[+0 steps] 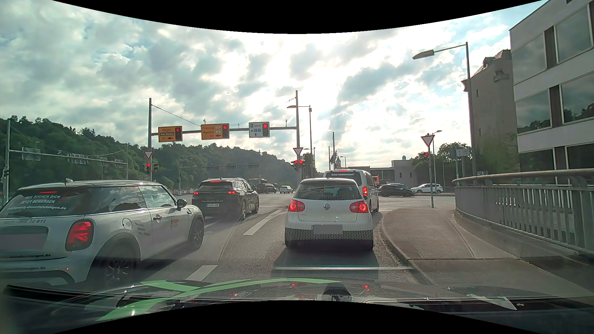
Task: Follow the waypoints while adhering to traffic rules and regulations
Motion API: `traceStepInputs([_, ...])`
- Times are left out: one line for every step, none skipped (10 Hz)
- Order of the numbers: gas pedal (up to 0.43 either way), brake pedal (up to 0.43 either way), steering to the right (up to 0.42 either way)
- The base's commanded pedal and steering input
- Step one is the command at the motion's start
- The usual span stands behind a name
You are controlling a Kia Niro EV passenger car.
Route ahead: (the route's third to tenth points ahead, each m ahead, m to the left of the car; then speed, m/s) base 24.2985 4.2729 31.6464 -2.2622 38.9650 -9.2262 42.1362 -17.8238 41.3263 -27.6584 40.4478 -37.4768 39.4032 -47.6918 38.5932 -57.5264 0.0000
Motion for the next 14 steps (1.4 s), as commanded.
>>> traceStepInputs([0.0, 0.47, 0.009])
traceStepInputs([0.0, 0.47, 0.009])
traceStepInputs([0.0, 0.47, 0.009])
traceStepInputs([0.0, 0.47, 0.009])
traceStepInputs([0.0, 0.47, 0.009])
traceStepInputs([0.0, 0.47, 0.009])
traceStepInputs([0.0, 0.47, 0.009])
traceStepInputs([0.0, 0.47, 0.009])
traceStepInputs([0.0, 0.463, 0.009])
traceStepInputs([0.0, 0.463, 0.009])
traceStepInputs([0.0, 0.463, 0.009])
traceStepInputs([0.0, 0.47, 0.009])
traceStepInputs([0.0, 0.463, 0.009])
traceStepInputs([0.0, 0.463, 0.009])
